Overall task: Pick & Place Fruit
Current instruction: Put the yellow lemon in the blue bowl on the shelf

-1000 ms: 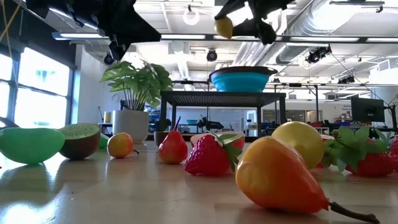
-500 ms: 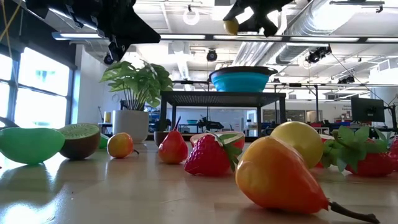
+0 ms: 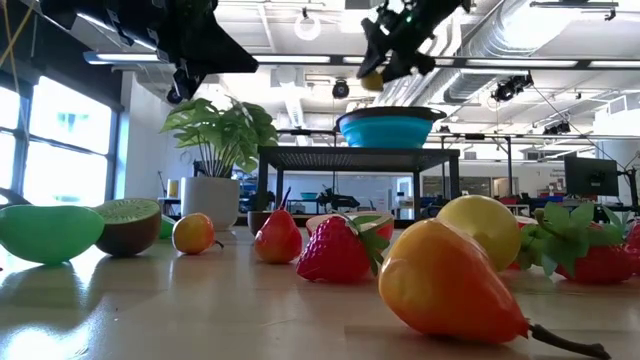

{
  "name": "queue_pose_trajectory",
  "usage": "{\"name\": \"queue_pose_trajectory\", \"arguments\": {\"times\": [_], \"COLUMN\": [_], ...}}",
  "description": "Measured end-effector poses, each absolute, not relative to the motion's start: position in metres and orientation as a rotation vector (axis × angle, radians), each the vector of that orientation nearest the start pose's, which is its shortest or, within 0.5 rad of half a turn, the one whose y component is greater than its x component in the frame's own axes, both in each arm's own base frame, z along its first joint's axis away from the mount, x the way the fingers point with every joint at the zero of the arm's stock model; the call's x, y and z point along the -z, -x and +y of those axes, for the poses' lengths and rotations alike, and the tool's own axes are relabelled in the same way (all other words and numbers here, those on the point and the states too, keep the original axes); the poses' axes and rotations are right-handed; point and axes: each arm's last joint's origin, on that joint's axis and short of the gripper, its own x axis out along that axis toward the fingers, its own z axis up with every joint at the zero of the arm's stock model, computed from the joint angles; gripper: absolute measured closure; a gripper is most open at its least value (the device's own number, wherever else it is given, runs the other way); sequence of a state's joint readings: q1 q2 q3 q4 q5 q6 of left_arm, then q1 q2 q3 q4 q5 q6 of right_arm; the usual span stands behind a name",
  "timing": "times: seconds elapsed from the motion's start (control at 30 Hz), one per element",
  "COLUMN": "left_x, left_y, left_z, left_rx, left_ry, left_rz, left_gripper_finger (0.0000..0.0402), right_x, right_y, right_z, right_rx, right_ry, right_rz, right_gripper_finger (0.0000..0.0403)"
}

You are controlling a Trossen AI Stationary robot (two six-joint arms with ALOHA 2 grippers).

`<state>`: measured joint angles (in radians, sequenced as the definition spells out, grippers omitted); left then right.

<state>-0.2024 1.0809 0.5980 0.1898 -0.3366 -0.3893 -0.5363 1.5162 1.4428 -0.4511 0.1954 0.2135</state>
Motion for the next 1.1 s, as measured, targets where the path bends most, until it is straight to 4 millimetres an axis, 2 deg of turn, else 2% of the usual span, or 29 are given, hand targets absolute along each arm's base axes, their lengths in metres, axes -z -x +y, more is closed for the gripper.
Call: {"name": "queue_pose_trajectory", "arguments": {"times": [0.17,0.37,0.77,1.1], "left_x": [-0.248,-0.247,-0.247,-0.247], "left_y": [-0.229,-0.229,-0.228,-0.228], "left_z": [-0.037,-0.037,-0.037,-0.037], "left_rx": [-0.186,-0.188,-0.188,-0.188], "left_ry": [0.308,0.306,0.305,0.305], "left_rz": [0.254,0.263,0.266,0.266], "left_gripper_finger": [0.0402,0.0402,0.0402,0.0402], "right_x": [-0.342,-0.325,-0.317,-0.318], "right_y": [-0.29,-0.287,-0.277,-0.278], "right_z": [-0.195,-0.205,-0.204,-0.204], "right_rx": [0.782,0.781,0.758,0.724], "right_ry": [-0.327,-0.355,-0.329,-0.257], "right_rz": [0.568,0.677,0.823,0.845], "right_gripper_finger": [0.019,0.019,0.019,0.019]}}
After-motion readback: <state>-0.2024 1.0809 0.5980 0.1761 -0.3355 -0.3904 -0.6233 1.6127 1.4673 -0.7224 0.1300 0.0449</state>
